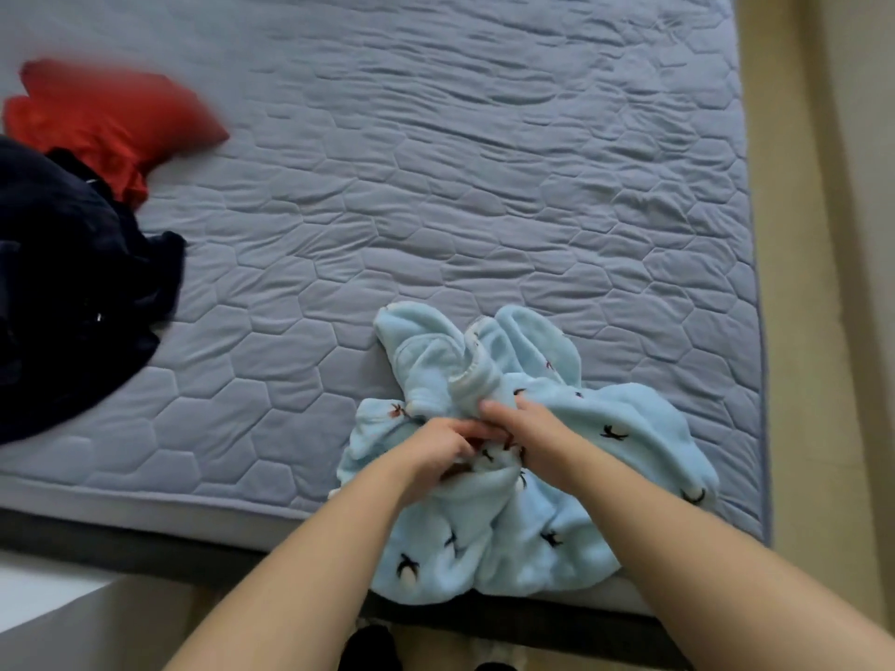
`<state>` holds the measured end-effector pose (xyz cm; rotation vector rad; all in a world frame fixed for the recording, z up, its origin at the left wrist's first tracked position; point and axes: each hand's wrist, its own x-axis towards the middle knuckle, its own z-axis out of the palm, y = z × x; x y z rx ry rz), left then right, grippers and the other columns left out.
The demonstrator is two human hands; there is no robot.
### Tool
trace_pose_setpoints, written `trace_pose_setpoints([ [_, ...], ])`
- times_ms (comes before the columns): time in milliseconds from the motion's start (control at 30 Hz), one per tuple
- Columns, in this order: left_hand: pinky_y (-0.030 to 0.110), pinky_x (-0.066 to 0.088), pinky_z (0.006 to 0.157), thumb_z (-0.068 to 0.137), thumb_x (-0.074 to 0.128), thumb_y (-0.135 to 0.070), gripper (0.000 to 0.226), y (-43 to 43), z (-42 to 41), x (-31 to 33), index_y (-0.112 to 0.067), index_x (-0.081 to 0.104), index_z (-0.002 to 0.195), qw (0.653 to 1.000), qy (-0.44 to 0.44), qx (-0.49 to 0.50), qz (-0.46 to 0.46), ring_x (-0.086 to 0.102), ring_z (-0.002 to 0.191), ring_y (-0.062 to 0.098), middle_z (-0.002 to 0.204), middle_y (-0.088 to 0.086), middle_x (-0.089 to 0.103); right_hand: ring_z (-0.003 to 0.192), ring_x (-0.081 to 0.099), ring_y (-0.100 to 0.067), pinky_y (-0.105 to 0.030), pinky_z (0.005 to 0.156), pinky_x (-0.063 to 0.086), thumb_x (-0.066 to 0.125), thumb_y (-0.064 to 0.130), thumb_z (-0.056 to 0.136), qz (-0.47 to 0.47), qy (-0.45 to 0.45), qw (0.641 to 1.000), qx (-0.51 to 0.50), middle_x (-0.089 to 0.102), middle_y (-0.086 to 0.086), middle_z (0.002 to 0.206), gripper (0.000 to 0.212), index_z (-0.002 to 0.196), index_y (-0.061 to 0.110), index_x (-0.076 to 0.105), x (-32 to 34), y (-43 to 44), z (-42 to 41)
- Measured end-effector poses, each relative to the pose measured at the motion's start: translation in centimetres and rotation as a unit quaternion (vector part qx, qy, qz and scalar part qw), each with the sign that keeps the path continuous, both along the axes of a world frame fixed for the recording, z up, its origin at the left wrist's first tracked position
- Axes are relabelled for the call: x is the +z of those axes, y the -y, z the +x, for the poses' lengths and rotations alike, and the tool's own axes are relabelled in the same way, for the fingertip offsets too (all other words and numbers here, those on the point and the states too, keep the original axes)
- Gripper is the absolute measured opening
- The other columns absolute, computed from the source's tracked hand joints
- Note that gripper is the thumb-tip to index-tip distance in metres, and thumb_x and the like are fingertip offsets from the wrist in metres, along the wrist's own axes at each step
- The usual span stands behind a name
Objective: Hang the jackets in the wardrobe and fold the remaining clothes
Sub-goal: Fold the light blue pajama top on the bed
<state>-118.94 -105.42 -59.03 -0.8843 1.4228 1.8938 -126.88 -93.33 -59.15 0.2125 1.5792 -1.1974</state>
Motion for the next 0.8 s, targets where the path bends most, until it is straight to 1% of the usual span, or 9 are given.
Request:
trace_pose_setpoints([
  [100, 0.021, 0.053, 0.063, 0.078, 0.029, 0.021, 0.044, 1.4, 0.1, 2.9, -0.003, 0.065, 0.085, 0.993, 0.031, 0.108, -0.026, 0.065, 0.075, 0.016, 0.088, 0.009, 0.068, 0.09, 0.067, -0.03, -0.045, 0.084, 0.054, 0.05, 0.0, 0.09, 0.017, -0.055, 0.997, -0.053, 0.069, -0.024, 0.103, 0.023, 0.107, -0.002, 0.065, 4.5, -0.5, -0.6],
  [200, 0.023, 0.045, 0.056, 0.082, 0.035, 0.016, 0.036, 4.2, -0.3, 6.9, -0.012, 0.057, 0.077, 0.982, 0.01, 0.116, -0.148, 0.06, 0.065, 0.013, 0.082, 0.005, 0.064, 0.08, 0.069, -0.024, -0.033, 0.071, 0.058, 0.05, -0.001, 0.093, -0.017, -0.08, 0.993, -0.083, 0.071, -0.016, 0.093, 0.018, 0.103, 0.003, 0.064, 11.6, 0.0, -2.6],
  [300, 0.024, 0.047, 0.067, 0.08, 0.051, 0.01, 0.034, 7.3, -2.0, 14.1, -0.015, 0.056, 0.102, 0.961, -0.113, 0.023, -0.251, 0.057, 0.079, 0.014, 0.103, 0.009, 0.063, 0.074, 0.069, -0.016, -0.027, 0.064, 0.057, 0.053, 0.005, 0.095, -0.061, -0.124, 0.99, -0.029, 0.073, -0.007, 0.084, 0.013, 0.098, 0.008, 0.065, 21.5, 1.2, -4.5],
  [433, 0.03, 0.034, 0.108, 0.07, 0.073, -0.013, 0.088, 10.9, -6.0, 27.7, -0.018, 0.029, 0.145, 0.889, -0.288, -0.142, -0.325, 0.04, 0.128, 0.012, 0.141, -0.004, 0.039, 0.076, 0.069, -0.014, -0.024, 0.065, 0.055, 0.051, 0.001, 0.093, -0.073, -0.2, 0.976, 0.05, 0.071, -0.006, 0.087, 0.018, 0.098, 0.009, 0.066, 37.0, 2.1, -5.9],
  [500, 0.031, 0.036, 0.108, 0.06, 0.077, -0.025, 0.109, 11.7, -7.3, 35.1, -0.025, 0.016, 0.15, 0.884, -0.326, -0.167, -0.29, 0.041, 0.13, 0.012, 0.146, -0.005, 0.035, 0.083, 0.068, -0.017, -0.027, 0.072, 0.057, 0.048, 0.0, 0.094, -0.078, -0.244, 0.964, 0.072, 0.07, -0.008, 0.094, 0.021, 0.103, 0.009, 0.064, 44.5, 1.9, -5.7],
  [567, 0.032, 0.042, 0.1, 0.064, 0.079, -0.03, 0.114, 12.3, -7.3, 42.1, -0.03, 0.005, 0.151, 0.908, -0.326, -0.139, -0.223, 0.048, 0.124, 0.016, 0.144, 0.0, 0.039, 0.088, 0.067, -0.02, -0.028, 0.078, 0.057, 0.047, 0.0, 0.094, -0.099, -0.283, 0.951, 0.076, 0.07, -0.009, 0.098, 0.021, 0.105, 0.009, 0.063, 51.6, 1.3, -5.1],
  [633, 0.039, 0.046, 0.096, 0.076, 0.074, -0.042, 0.093, 13.2, -6.4, 47.6, -0.025, 0.017, 0.148, 0.931, -0.334, -0.087, -0.116, 0.054, 0.117, 0.022, 0.139, 0.005, 0.045, 0.085, 0.068, -0.019, -0.028, 0.076, 0.058, 0.045, -0.001, 0.094, -0.137, -0.328, 0.933, 0.06, 0.069, -0.01, 0.096, 0.022, 0.105, 0.006, 0.062, 58.0, 0.5, -4.4],
  [700, 0.046, 0.042, 0.101, 0.074, 0.068, -0.049, 0.077, 14.3, -5.2, 51.8, -0.014, 0.04, 0.137, 0.92, -0.385, -0.072, -0.004, 0.055, 0.118, 0.028, 0.136, 0.015, 0.049, 0.083, 0.068, -0.018, -0.027, 0.075, 0.058, 0.044, -0.001, 0.095, -0.169, -0.378, 0.909, 0.041, 0.068, -0.011, 0.095, 0.022, 0.107, 0.004, 0.062, 63.8, -0.4, -3.6],
  [800, 0.049, 0.037, 0.107, 0.068, 0.072, -0.03, 0.075, 14.1, -3.9, 57.3, -0.018, 0.045, 0.137, 0.89, -0.44, -0.122, 0.004, 0.05, 0.127, 0.026, 0.136, 0.011, 0.053, 0.082, 0.068, -0.017, -0.026, 0.075, 0.058, 0.043, 0.002, 0.095, -0.201, -0.448, 0.87, 0.031, 0.07, -0.006, 0.092, 0.022, 0.106, 0.006, 0.062, 71.1, -1.5, -2.4],
])
